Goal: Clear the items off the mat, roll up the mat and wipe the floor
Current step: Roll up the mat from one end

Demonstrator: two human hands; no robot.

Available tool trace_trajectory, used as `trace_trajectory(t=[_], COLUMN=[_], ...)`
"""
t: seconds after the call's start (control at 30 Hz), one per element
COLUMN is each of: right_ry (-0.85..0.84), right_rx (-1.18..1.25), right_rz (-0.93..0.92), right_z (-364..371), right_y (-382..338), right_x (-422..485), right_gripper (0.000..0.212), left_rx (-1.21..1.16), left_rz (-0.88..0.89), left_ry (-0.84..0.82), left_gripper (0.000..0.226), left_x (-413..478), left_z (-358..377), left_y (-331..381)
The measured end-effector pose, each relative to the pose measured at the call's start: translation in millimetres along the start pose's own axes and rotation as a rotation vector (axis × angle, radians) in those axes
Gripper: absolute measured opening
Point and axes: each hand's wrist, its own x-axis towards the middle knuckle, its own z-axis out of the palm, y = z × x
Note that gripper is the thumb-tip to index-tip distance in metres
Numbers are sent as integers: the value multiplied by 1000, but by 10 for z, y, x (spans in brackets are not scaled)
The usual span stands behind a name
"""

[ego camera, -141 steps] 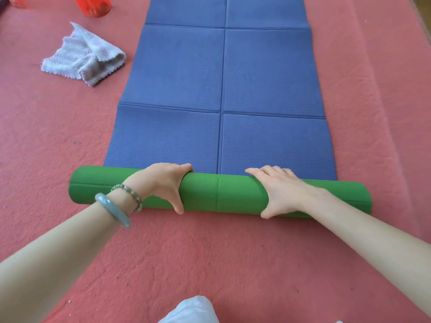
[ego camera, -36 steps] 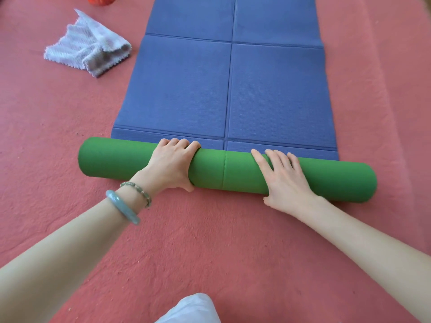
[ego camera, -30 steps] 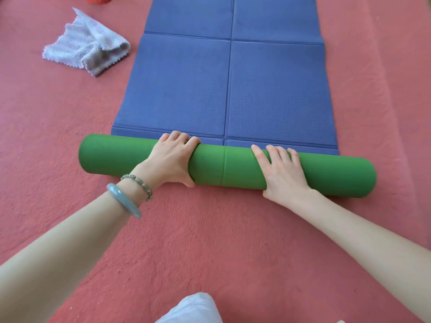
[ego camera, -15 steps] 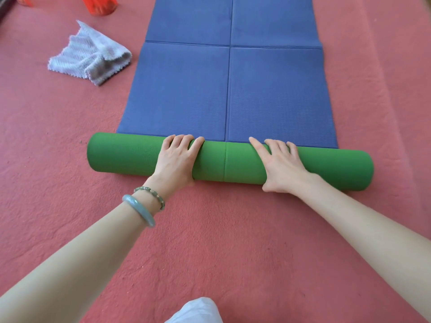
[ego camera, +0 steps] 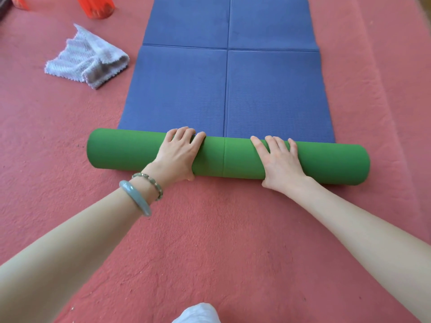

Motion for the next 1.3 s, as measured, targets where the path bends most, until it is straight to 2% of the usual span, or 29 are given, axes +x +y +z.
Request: trace_trajectory(t=[0.13, 0.23, 0.4, 0.5, 0.6, 0.73, 0.87, 1.0, 1.13, 1.2, 1.3], right_ry=[-15, -24, 84, 3, -2, 132, 140, 26, -218, -272, -353], right_rx=[19, 15, -62, -63, -82, -32, 28, 51, 65, 107, 153], right_rz=[-16, -9, 5, 2, -15, -63, -121, -129, -167, -162, -176], right_z=[-13, -23, 39, -59, -86, 66, 158, 179, 6, -55, -130], right_y=[34, 44, 17, 5, -33, -119, -249, -320, -276, -244, -192], right_x=[53, 89, 50, 76, -20, -363, -757, -967, -818, -737, -599], right_gripper=[109, 112, 117, 111, 110, 113, 115, 116, 108, 108, 109], left_rx=[17, 4, -34, -47, -49, -36, -51, -79, -115, -127, -99], left_rz=[-22, -38, -60, -64, -58, -36, -10, 26, 56, 83, 79], left_ry=[182, 96, 30, -4, 16, 115, 146, 88, -5, -37, -13], left_gripper=[107, 106, 103, 104, 102, 106, 105, 101, 105, 102, 110], left_x=[-24, 35, 57, 65, -47, -428, -862, -1108, -972, -907, -872], left_z=[227, 159, 74, 9, 17, 181, 278, 277, 194, 167, 153], left_y=[25, 26, 55, 50, 71, 152, 288, 344, 256, 216, 237])
